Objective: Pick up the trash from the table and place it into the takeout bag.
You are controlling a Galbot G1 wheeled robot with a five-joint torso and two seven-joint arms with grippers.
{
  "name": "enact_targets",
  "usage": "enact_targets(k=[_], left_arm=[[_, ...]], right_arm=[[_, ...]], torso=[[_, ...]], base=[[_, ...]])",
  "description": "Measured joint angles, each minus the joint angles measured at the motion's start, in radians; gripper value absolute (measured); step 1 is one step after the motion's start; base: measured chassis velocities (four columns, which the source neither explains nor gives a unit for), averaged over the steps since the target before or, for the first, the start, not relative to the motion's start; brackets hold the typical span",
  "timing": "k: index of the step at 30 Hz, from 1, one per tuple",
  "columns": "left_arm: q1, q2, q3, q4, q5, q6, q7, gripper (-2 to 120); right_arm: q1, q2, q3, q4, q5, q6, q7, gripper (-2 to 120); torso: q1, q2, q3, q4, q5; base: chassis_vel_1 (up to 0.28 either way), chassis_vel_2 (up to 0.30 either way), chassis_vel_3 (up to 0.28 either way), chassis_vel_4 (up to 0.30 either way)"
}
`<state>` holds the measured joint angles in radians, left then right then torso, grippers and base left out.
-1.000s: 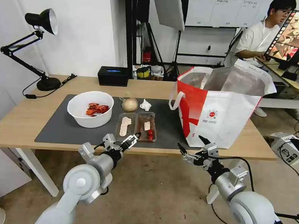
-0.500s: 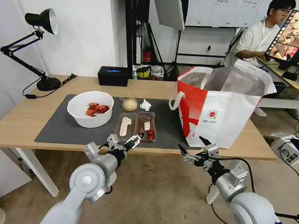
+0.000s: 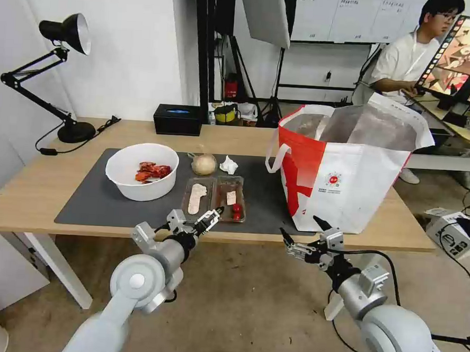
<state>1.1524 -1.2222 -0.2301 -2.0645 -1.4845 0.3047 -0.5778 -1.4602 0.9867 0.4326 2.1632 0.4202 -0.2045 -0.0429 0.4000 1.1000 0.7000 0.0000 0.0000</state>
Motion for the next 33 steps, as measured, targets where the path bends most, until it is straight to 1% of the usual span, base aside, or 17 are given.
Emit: enact_targets(k=[7, 17, 23, 33], left_arm=[[-0.020, -0.004, 0.006, 0.022, -0.002, -0.009, -0.003, 100], [-0.029, 0.006, 0.003, 0.031, -0.011, -0.015, -0.006, 100], [-0.041, 0.002, 0.007, 0.049, -0.010, -0.036, -0.004, 100], [-0.047, 0.003, 0.001, 0.048, -0.015, -0.045, -0.010, 100]], right_arm=[[0.002, -0.003, -0.002, -0.007, -0.001, 0.000, 0.000, 100], [0.003, 0.010, -0.012, -0.015, -0.008, 0.000, 0.000, 100], [0.007, 0.013, -0.016, -0.023, -0.009, 0.000, 0.000, 100], [0.004, 0.017, -0.015, -0.026, -0.010, 0.000, 0.000, 100]], torso=[[0.000, 0.000, 0.000, 0.0000, 0.0000], [0.000, 0.000, 0.000, 0.0000, 0.0000], [0.000, 0.000, 0.000, -0.0001, 0.0000], [0.000, 0.000, 0.000, 0.0001, -0.0001]], base=[[0.000, 0.000, 0.000, 0.000], [0.000, 0.000, 0.000, 0.000], [0.000, 0.000, 0.000, 0.000], [0.000, 0.000, 0.000, 0.000]])
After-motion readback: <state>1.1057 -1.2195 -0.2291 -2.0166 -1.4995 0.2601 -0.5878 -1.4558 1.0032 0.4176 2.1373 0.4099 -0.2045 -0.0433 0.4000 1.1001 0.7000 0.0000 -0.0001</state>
